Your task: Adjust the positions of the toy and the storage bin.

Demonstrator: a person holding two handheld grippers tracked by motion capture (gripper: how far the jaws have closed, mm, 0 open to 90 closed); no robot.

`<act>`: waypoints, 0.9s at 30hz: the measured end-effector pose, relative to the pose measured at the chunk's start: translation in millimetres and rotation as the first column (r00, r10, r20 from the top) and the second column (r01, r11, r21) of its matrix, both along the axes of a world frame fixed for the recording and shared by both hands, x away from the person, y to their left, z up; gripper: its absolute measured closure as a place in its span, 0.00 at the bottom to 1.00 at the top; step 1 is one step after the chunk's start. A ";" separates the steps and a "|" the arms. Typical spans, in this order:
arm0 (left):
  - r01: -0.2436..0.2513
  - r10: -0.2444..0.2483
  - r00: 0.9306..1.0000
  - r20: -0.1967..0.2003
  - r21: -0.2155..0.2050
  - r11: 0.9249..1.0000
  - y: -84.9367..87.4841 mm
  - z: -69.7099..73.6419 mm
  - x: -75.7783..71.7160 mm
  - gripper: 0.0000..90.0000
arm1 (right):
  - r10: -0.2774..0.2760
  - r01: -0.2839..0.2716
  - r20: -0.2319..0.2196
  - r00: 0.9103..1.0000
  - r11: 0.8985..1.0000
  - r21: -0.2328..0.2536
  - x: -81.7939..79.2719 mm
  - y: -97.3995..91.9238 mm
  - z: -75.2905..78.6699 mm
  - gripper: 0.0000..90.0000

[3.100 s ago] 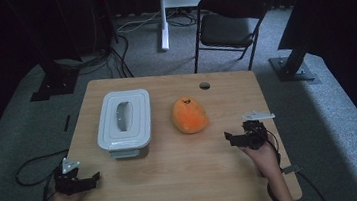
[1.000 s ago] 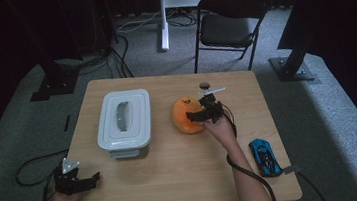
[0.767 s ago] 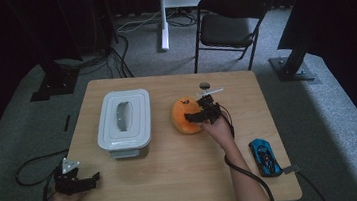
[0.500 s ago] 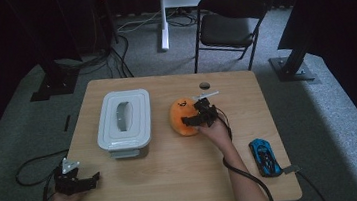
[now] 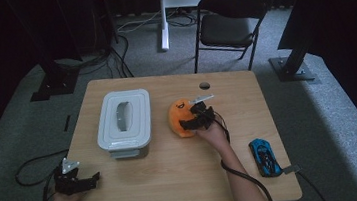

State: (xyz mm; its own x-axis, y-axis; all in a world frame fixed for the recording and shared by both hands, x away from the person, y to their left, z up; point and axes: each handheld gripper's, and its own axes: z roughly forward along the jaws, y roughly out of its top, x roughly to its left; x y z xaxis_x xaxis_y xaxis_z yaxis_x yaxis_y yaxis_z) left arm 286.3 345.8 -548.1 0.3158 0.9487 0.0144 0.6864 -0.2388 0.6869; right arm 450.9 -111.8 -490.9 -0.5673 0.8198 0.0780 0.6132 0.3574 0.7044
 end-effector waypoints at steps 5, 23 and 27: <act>0.000 0.000 1.000 0.000 0.000 1.000 0.0 0.0 0.0 0.00 | 0.020 -0.020 0.012 1.000 1.000 -0.003 -2.4 -0.2 -0.7 0.31; 0.000 0.000 1.000 0.000 0.001 1.000 0.0 0.0 0.0 0.00 | -0.041 0.040 0.034 0.999 0.998 0.037 -6.6 -9.0 18.3 0.67; 0.000 0.000 1.000 0.000 0.000 1.000 0.0 0.0 0.0 0.00 | -0.044 0.043 0.044 0.998 0.998 0.038 -8.2 -14.4 26.4 0.67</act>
State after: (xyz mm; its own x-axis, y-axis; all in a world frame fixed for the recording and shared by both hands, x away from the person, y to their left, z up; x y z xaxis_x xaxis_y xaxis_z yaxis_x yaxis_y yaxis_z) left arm 286.3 345.8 -548.1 0.3158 0.9487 0.0145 0.6866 -0.2391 0.6866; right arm 442.7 -126.3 -464.5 -0.5348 0.8408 0.0841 0.5952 0.3041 0.7438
